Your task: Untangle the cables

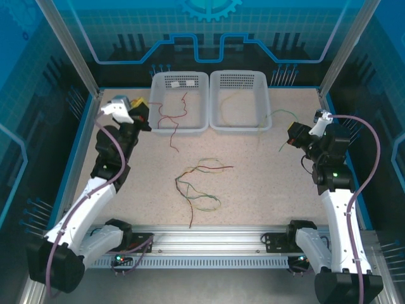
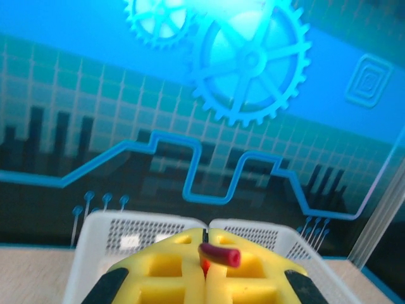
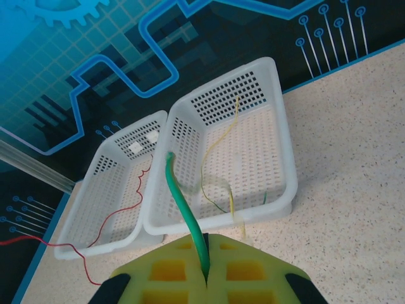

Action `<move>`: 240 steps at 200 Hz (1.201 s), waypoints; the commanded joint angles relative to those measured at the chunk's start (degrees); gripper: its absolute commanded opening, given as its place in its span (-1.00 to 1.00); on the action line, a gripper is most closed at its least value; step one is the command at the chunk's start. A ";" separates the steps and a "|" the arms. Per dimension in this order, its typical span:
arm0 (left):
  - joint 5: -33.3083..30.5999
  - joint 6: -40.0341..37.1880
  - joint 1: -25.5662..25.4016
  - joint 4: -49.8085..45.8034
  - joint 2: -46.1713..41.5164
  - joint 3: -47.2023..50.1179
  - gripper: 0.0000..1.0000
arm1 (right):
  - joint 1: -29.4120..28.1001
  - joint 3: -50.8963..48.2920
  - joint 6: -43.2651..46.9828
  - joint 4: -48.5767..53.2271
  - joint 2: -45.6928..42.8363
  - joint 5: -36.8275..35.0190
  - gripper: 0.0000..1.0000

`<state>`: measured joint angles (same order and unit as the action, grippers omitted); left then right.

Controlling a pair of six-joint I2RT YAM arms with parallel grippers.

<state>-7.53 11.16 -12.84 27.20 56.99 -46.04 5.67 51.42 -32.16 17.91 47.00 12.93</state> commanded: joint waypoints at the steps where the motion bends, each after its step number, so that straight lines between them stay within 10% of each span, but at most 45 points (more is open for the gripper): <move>1: 3.17 -2.64 0.54 -0.54 2.84 -6.46 -1.00 | 0.74 -0.33 -0.35 -1.96 -0.94 1.87 -1.00; 133: -1.62 -21.21 0.89 13.07 32.92 -23.83 -1.00 | 0.65 -0.53 0.69 -1.07 -3.85 3.13 -1.00; 240: -0.96 -10.28 0.19 3.63 52.30 -26.11 -1.00 | 0.45 1.14 1.43 0.57 -3.69 3.53 -1.00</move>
<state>-7.88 -3.90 -12.38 34.44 108.64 -71.22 5.69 51.42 -31.29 18.46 43.00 15.31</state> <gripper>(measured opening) 0.047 0.045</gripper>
